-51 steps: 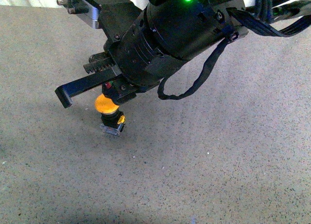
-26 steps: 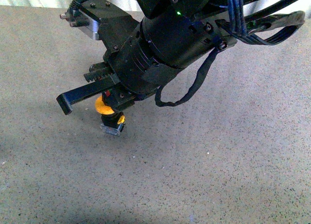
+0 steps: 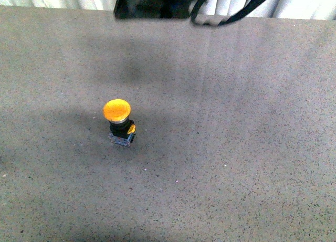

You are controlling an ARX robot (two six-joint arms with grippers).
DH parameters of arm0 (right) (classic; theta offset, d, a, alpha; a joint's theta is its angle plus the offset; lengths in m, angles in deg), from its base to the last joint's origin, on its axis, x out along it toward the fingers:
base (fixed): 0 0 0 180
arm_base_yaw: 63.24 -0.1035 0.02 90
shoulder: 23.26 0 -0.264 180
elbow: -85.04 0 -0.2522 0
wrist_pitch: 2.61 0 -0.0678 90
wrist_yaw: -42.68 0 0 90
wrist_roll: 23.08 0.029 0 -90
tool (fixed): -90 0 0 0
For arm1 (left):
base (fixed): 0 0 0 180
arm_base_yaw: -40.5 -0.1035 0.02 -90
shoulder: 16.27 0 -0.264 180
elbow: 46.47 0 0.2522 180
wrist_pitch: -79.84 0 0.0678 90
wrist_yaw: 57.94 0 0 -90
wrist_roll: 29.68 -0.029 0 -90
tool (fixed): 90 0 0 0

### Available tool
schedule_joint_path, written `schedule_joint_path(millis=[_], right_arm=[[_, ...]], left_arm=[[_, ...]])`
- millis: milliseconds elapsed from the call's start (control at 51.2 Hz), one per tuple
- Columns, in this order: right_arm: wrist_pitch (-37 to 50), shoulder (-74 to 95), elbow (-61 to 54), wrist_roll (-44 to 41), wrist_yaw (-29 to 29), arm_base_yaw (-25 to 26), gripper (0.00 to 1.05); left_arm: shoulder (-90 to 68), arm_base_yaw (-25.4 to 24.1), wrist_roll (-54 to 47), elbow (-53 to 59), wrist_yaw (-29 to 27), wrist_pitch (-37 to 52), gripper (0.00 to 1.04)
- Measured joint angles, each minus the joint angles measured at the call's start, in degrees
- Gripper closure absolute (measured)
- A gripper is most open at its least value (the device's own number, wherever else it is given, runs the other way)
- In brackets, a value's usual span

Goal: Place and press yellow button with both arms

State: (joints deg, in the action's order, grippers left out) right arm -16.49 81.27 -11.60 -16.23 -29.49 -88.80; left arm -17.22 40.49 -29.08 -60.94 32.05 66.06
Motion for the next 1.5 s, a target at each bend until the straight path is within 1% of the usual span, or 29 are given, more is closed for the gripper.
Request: schedule_joint_path(millis=[59,137,176,195,215,234,273,293,332,351,371,410,547,898,1054,1191,1210,1230,1269,1327,1464,1503], right_arm=[[2.21,-5.31,-2.60,0.31,-0.31,2.19,1.03],[4.96,-13.81,-9.09,1.36,-0.39,6.34,0.84],[5.40,-16.46,-11.43,1.60,-0.46,7.56,0.76],[8.33,-17.27,-13.09,1.01,-4.39,7.56,0.75],[13.20,-17.99,-15.02,0.31,-9.55,7.28,0.78],[20.59,-18.73,-18.12,-1.49,-16.87,7.06,0.83],[29.73,-19.91,-22.75,-3.10,-24.72,6.97,0.90],[31.65,-20.22,-23.96,-3.28,-26.40,6.99,0.92],[38.03,-21.64,-28.41,-4.35,-31.43,7.63,0.99],[40.44,-22.43,-30.42,-4.68,-32.65,8.13,1.03],[41.48,-22.84,-31.36,-4.87,-32.96,8.39,1.04],[44.46,-24.61,-34.71,-5.42,-33.11,9.57,1.03],[47.47,-30.32,-42.38,-6.05,-30.80,11.98,1.03],[48.43,-41.55,-55.45,-6.49,-25.62,17.18,1.03],[47.17,-46.56,-59.14,-6.51,-24.20,19.08,1.03],[44.13,-52.98,-62.77,-6.51,-22.29,20.83,1.03],[43.76,-53.77,-63.01,-6.49,-21.38,21.62,1.03],[43.21,-54.53,-63.43,-6.54,-19.28,22.53,1.03],[42.47,-55.91,-64.00,-6.54,-18.12,23.98,1.03],[40.87,-58.36,-64.87,-6.51,-18.23,25.27,1.03],[38.03,-62.49,-66.20,-6.51,-17.92,25.35,1.03],[39.15,-62.55,-67.01,-6.54,-17.94,25.38,1.03]], left_arm=[[0.00,0.00,0.00,0.00,0.00,0.00,1.03],[0.00,0.00,0.00,0.00,-0.02,0.00,1.03],[0.00,0.00,0.00,0.00,-0.02,0.00,1.03],[0.00,0.00,0.00,0.00,-0.02,0.00,1.03],[0.00,0.00,0.00,0.00,-0.02,0.00,1.03],[0.00,0.00,0.00,0.00,0.07,-0.02,1.03],[0.00,0.00,-0.02,0.00,0.15,0.00,1.03],[0.00,0.00,-0.02,0.00,0.15,0.00,1.03],[0.00,0.00,-0.02,0.00,0.11,0.00,1.03],[0.00,0.00,-0.02,0.00,0.07,-0.02,1.03],[0.00,0.00,-0.02,0.00,0.02,-0.02,1.03],[0.00,0.00,-0.02,0.00,-0.07,0.00,1.03],[0.00,0.00,-0.02,0.00,0.00,0.00,1.03],[0.00,0.00,-0.02,0.00,-0.02,0.00,1.03],[0.00,0.00,-0.02,0.00,0.00,0.00,1.03],[0.00,0.00,-0.02,0.00,0.00,0.00,1.03],[0.00,0.00,-0.02,0.00,0.00,0.00,1.03],[0.00,0.00,-0.02,0.00,0.00,0.00,1.03],[0.00,0.00,-0.02,0.00,0.00,-0.02,1.03],[0.00,0.00,-0.02,0.00,-0.02,0.00,1.03],[0.00,0.00,-0.02,0.00,0.00,0.00,1.03],[0.00,0.00,-0.02,0.00,0.00,0.00,1.03]])
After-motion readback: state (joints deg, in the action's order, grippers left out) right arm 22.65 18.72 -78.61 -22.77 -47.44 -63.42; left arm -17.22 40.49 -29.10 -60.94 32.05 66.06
